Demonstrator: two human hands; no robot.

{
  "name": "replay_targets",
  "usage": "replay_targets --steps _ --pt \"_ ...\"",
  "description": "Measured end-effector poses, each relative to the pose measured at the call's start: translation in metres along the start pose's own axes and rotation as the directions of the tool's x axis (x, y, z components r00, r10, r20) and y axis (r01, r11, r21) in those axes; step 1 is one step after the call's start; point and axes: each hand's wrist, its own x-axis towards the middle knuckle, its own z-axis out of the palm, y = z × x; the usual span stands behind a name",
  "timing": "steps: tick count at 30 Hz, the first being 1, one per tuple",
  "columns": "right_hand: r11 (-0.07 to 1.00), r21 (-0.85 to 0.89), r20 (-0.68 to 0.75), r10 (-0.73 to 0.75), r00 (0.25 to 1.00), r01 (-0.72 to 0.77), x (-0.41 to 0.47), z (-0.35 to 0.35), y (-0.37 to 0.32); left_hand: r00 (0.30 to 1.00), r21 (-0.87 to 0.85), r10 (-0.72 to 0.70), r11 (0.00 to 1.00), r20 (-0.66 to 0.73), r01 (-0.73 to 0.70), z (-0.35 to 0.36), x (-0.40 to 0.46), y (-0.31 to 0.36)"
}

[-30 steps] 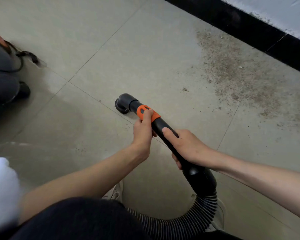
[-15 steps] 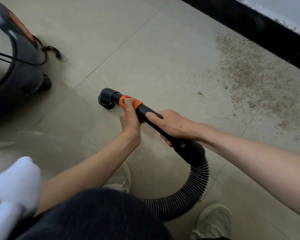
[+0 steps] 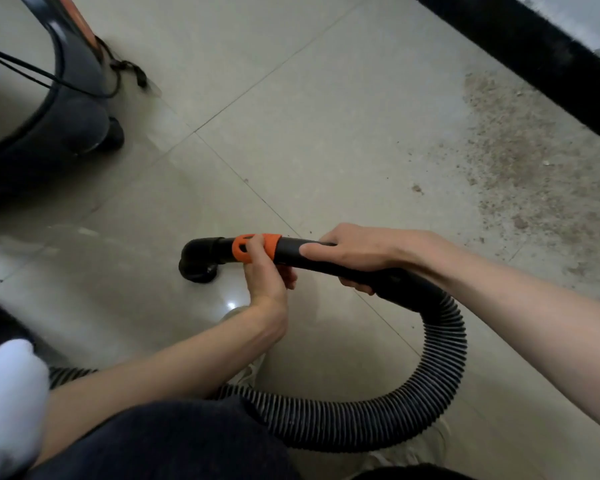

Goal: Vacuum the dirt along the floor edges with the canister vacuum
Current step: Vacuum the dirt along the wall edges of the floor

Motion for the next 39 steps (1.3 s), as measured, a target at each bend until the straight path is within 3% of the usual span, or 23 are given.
replay_targets --steps 7,10,14,17,19,24,27,30,35,39 --pt "0.994 0.105 -0.217 0.045 0.975 -0.023 -0.038 0.024 0.045 0.973 0.115 -0.083 0.992 0.214 0.059 0.027 -0.018 -0.013" --pt "0.97 0.238 -0.234 0.108 0.966 -0.051 -0.049 0.031 0.061 0.943 0.147 -0.145 0.984 0.301 0.104 0.037 -0.027 -0.017" --pt "0.815 0.558 -0.097 0.254 0.962 -0.159 -0.06 0.037 0.078 0.888 0.232 -0.215 0.964 0.407 0.127 0.047 -0.035 -0.026" --pt "0.691 0.691 0.08 0.222 0.972 -0.215 -0.074 0.041 0.092 0.836 0.336 -0.261 0.937 0.483 0.099 0.052 -0.042 -0.037" --pt "0.643 0.735 0.098 0.215 0.972 -0.216 -0.082 0.044 0.098 0.809 0.372 -0.274 0.925 0.519 0.075 0.056 -0.045 -0.042" --pt "0.739 0.668 -0.253 0.335 0.908 -0.087 -0.083 0.056 0.102 0.776 0.354 -0.299 0.929 0.555 0.105 0.07 -0.047 -0.042" --pt "0.768 0.64 -0.35 0.314 0.883 -0.02 -0.078 0.058 0.1 0.789 0.345 -0.291 0.932 0.541 0.108 0.073 -0.046 -0.039" --pt "0.774 0.633 -0.301 0.273 0.914 -0.023 -0.072 0.057 0.094 0.83 0.326 -0.261 0.94 0.492 0.103 0.066 -0.046 -0.037" --pt "0.837 0.523 -0.079 0.238 0.968 -0.163 -0.066 0.042 0.071 0.903 0.303 -0.21 0.948 0.376 0.094 0.043 -0.05 -0.031" --pt "0.875 0.405 0.03 0.278 0.96 -0.266 -0.056 0.029 0.056 0.931 0.235 -0.201 0.963 0.303 0.131 0.029 -0.05 -0.026"
